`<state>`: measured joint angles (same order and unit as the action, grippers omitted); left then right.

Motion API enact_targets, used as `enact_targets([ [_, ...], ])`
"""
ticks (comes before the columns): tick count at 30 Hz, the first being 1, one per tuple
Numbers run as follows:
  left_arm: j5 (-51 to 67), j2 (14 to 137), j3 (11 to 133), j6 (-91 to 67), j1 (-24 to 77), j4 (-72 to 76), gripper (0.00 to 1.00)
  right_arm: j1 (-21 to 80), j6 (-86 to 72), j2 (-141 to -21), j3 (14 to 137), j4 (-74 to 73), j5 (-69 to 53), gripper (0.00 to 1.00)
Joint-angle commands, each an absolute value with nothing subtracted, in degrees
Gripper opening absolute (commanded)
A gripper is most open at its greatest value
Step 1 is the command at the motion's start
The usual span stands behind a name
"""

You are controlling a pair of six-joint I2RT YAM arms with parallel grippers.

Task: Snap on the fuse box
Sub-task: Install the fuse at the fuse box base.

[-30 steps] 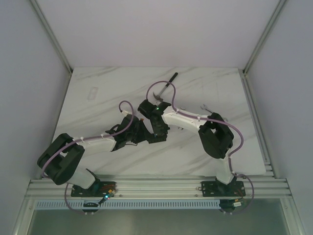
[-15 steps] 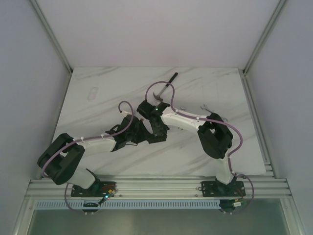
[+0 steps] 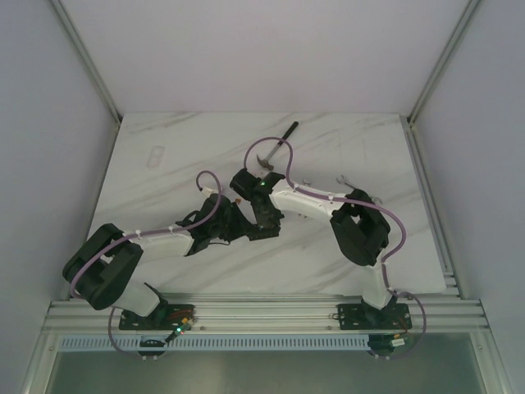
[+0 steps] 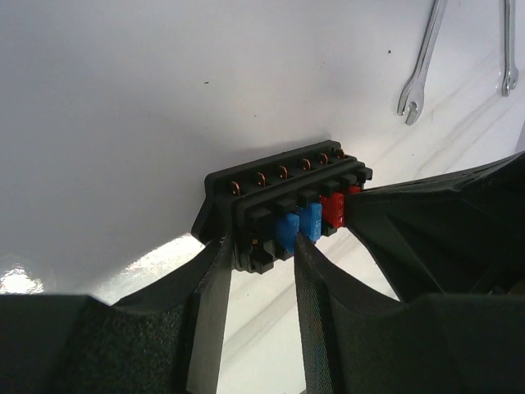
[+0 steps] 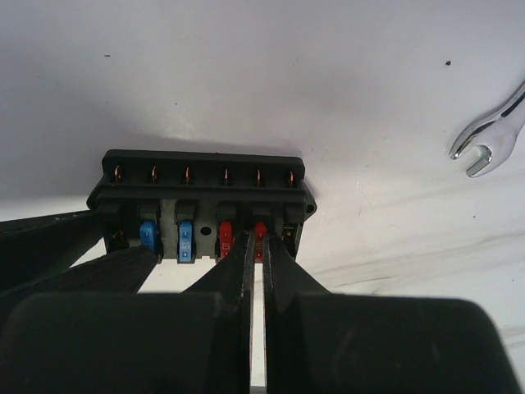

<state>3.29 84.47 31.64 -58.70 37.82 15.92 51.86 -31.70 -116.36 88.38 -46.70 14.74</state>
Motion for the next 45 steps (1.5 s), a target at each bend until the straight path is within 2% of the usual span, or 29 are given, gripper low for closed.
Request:
enact_targets([
  [1, 2.65, 85.48, 29.45, -58.78, 37.44, 13.45, 0.43, 51.46, -32.61, -125.86, 80.57, -46.39, 8.55, 0.00],
  [8, 3.23, 85.80, 29.44, -58.56, 37.40, 13.62, 0.43, 50.55, -31.55, -128.86, 79.01, -45.21, 8.29, 0.00],
  [12, 3.28, 84.77, 29.19, -58.49, 37.35, 13.62, 0.43, 50.71, -31.16, -124.01, 79.50, -44.49, 9.64, 0.00],
  [16, 3.36, 83.95, 28.96, -58.48, 37.35, 13.57, 0.43, 50.71, -31.00, -117.66, 81.16, -43.80, 8.95, 0.11],
  [18, 3.29, 83.78, 28.89, -58.45, 37.35, 13.62, 0.43, 50.71, -31.48, -114.46, 82.17, -43.45, 9.00, 0.20],
  [21, 3.21, 83.43, 28.89, -58.38, 37.40, 13.48, 0.43, 50.63, -31.89, -111.34, 83.61, -43.19, 9.17, 0.30],
  [24, 2.97, 83.19, 29.00, -58.19, 37.35, 13.21, 0.43, 50.39, -32.16, -109.59, 84.83, -42.99, 9.56, 0.33],
  [31, 2.90, 83.22, 29.25, -58.04, 37.35, 12.92, 0.43, 49.08, -33.31, -108.20, 84.65, -42.20, 8.85, 0.27],
  [37, 3.07, 83.71, 29.35, -57.97, 37.36, 12.87, 0.43, 48.26, -34.03, -109.08, 83.30, -41.56, 6.63, 0.13],
  [45, 3.16, 83.88, 29.29, -57.99, 37.35, 12.83, 0.43, 48.16, -34.67, -110.46, 82.76, -43.29, 5.91, 0.11],
])
